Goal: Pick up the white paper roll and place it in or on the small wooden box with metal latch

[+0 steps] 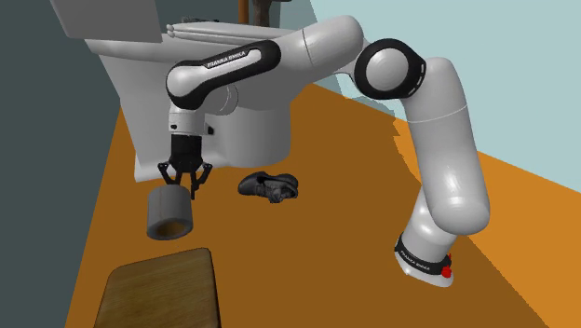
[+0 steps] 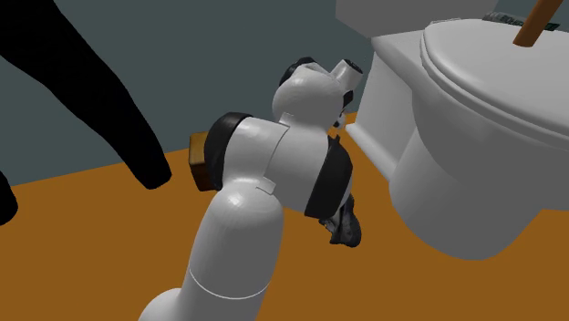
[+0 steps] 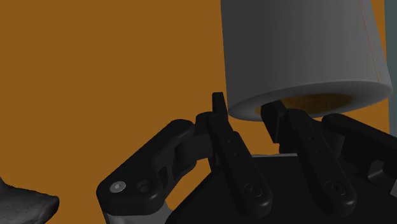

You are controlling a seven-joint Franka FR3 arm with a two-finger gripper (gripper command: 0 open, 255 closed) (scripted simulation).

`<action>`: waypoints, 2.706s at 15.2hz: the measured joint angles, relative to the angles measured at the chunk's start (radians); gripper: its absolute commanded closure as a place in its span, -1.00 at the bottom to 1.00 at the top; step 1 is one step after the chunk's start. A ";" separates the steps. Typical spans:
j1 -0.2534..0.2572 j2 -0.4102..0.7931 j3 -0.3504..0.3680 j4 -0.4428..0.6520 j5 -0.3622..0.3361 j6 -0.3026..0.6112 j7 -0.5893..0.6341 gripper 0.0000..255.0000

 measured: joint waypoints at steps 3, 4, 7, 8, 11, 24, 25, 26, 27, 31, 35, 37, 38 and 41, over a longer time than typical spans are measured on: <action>-0.001 -0.012 0.001 0.022 -0.001 -0.031 0.012 1.00; -0.001 -0.014 0.002 0.033 -0.002 -0.044 0.017 1.00; -0.001 -0.029 0.003 0.051 -0.001 -0.074 0.030 1.00; -0.002 -0.033 0.004 0.059 -0.002 -0.085 0.033 1.00; -0.005 -0.048 0.004 0.071 0.000 -0.112 0.039 1.00; -0.004 -0.059 0.009 0.226 -0.006 -0.267 0.098 1.00; -0.004 -0.057 0.009 0.243 -0.007 -0.281 0.103 1.00; -0.005 -0.060 0.009 0.249 -0.006 -0.289 0.105 1.00; -0.001 -0.073 0.012 0.237 -0.004 -0.288 0.112 1.00; 0.025 -0.162 0.034 0.101 0.020 -0.220 0.144 1.00; 0.061 -0.262 0.063 -0.047 0.050 -0.144 0.187 1.00; 0.077 -0.304 0.078 -0.104 0.065 -0.116 0.207 1.00; 0.089 -0.317 0.086 -0.122 0.070 -0.101 0.223 1.00; 0.118 -0.355 0.109 -0.178 0.085 -0.062 0.260 1.00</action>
